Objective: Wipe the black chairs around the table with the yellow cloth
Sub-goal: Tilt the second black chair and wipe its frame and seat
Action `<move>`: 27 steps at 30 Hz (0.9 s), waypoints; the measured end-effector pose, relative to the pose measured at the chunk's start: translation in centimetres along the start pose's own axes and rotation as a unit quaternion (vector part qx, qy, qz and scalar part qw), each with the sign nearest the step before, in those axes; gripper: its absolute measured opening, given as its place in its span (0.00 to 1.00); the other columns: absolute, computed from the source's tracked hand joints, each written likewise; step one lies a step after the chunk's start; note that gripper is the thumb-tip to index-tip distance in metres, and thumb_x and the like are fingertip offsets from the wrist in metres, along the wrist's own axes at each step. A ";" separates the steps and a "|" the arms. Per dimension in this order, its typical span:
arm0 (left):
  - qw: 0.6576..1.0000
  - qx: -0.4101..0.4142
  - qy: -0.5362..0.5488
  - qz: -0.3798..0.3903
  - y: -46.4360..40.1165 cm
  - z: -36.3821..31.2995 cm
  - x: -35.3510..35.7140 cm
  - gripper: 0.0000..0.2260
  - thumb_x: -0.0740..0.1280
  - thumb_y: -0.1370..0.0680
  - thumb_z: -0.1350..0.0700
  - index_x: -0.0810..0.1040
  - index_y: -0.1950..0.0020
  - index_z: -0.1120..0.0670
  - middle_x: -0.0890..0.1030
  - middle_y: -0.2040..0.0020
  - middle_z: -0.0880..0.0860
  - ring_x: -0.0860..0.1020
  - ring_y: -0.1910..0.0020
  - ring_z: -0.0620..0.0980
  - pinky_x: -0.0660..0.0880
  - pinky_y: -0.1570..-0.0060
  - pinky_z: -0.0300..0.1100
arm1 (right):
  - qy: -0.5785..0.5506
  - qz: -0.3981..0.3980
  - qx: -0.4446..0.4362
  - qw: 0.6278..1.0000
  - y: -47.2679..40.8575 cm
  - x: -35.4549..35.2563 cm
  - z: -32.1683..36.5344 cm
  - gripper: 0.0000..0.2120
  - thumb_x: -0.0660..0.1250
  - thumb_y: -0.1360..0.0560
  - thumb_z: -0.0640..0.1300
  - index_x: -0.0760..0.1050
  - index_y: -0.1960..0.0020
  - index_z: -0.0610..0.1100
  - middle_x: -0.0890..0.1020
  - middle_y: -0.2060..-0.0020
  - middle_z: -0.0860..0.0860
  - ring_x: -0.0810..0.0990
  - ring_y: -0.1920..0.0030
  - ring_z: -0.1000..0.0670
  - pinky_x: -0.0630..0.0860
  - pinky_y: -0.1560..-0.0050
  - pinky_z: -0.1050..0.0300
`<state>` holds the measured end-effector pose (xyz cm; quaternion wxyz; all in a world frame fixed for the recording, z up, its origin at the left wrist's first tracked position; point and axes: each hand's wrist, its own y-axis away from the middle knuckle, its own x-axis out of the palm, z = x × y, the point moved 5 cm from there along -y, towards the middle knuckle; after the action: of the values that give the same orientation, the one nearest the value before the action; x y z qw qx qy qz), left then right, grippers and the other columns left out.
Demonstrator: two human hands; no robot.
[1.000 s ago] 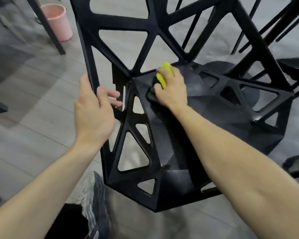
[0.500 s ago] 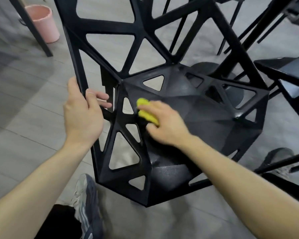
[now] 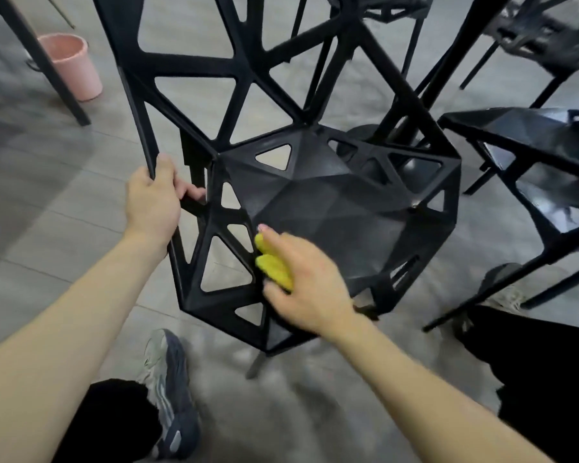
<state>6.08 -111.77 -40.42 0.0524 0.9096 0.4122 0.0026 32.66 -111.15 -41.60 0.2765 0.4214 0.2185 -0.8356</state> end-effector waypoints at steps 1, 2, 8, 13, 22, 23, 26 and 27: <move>1.000 -0.003 0.007 0.000 -0.1 0.0 -0.1 0.18 0.59 0.13 0.46 0.68 0.62 0.51 0.68 0.74 0.46 0.79 0.67 0.55 0.83 0.48 0.57 | -0.039 -0.006 -0.024 0.999 2.3 1.5 2.5 0.35 0.72 0.27 0.49 0.71 0.21 0.51 0.78 0.29 0.47 0.73 0.25 0.46 0.68 0.22 0.50; 1.000 0.000 0.009 -0.001 -0.1 0.0 -0.1 0.18 0.60 0.13 0.46 0.68 0.62 0.51 0.67 0.73 0.47 0.76 0.68 0.54 0.83 0.50 0.56 | -0.067 -0.032 -0.036 0.997 3.8 2.3 3.8 0.34 0.73 0.27 0.47 0.73 0.21 0.48 0.78 0.29 0.46 0.73 0.24 0.45 0.69 0.23 0.48; 0.999 0.019 -0.022 -0.016 1.8 -0.4 -1.5 0.18 0.58 0.12 0.45 0.66 0.59 0.51 0.66 0.71 0.47 0.72 0.66 0.54 0.84 0.51 0.53 | -0.021 -0.028 -0.164 0.986 4.6 1.0 -0.1 0.31 0.73 0.29 0.45 0.78 0.26 0.47 0.79 0.29 0.46 0.70 0.21 0.43 0.64 0.19 0.41; 0.994 -0.003 -0.022 -0.103 5.1 0.4 -4.2 0.17 0.58 0.12 0.45 0.67 0.58 0.51 0.66 0.74 0.44 0.72 0.70 0.51 0.82 0.51 0.55 | 0.026 -0.083 0.052 0.995 -1.6 -8.8 -14.9 0.28 0.66 0.25 0.56 0.74 0.24 0.57 0.76 0.25 0.52 0.64 0.18 0.49 0.68 0.22 0.42; 0.969 -0.033 -0.013 -0.243 11.1 1.9 -7.7 0.16 0.58 0.13 0.42 0.68 0.55 0.50 0.71 0.75 0.43 0.75 0.73 0.44 0.81 0.39 0.62 | -0.026 0.010 -0.110 0.994 3.7 -3.5 -8.0 0.30 0.71 0.21 0.54 0.70 0.20 0.53 0.74 0.25 0.47 0.66 0.20 0.46 0.64 0.20 0.49; 0.963 -0.035 -0.008 -0.266 12.5 2.2 -7.7 0.15 0.58 0.13 0.43 0.68 0.56 0.50 0.72 0.74 0.43 0.75 0.73 0.44 0.82 0.42 0.59 | -0.013 0.061 -0.164 0.984 4.4 -2.9 -7.0 0.32 0.71 0.21 0.56 0.68 0.19 0.54 0.72 0.24 0.49 0.65 0.19 0.47 0.62 0.19 0.53; 0.941 -0.014 0.023 -0.337 16.2 3.2 -7.5 0.15 0.58 0.13 0.46 0.69 0.56 0.52 0.72 0.71 0.47 0.74 0.72 0.45 0.82 0.56 0.48 | -0.008 0.150 -0.202 0.968 5.1 -2.5 -7.0 0.36 0.74 0.21 0.54 0.64 0.17 0.56 0.68 0.21 0.51 0.59 0.17 0.50 0.48 0.21 0.68; 0.935 -0.012 0.028 -0.355 16.9 3.4 -7.2 0.16 0.58 0.13 0.46 0.70 0.55 0.53 0.74 0.70 0.49 0.76 0.72 0.46 0.81 0.57 0.46 | -0.024 0.154 -0.191 0.969 4.8 -2.8 -7.6 0.36 0.75 0.21 0.51 0.64 0.17 0.55 0.68 0.21 0.51 0.59 0.17 0.49 0.49 0.21 0.68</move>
<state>14.12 -128.56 -41.92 0.0492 0.7031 0.7092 0.0146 41.60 -109.41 -44.12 0.4828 0.3688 0.2998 -0.7355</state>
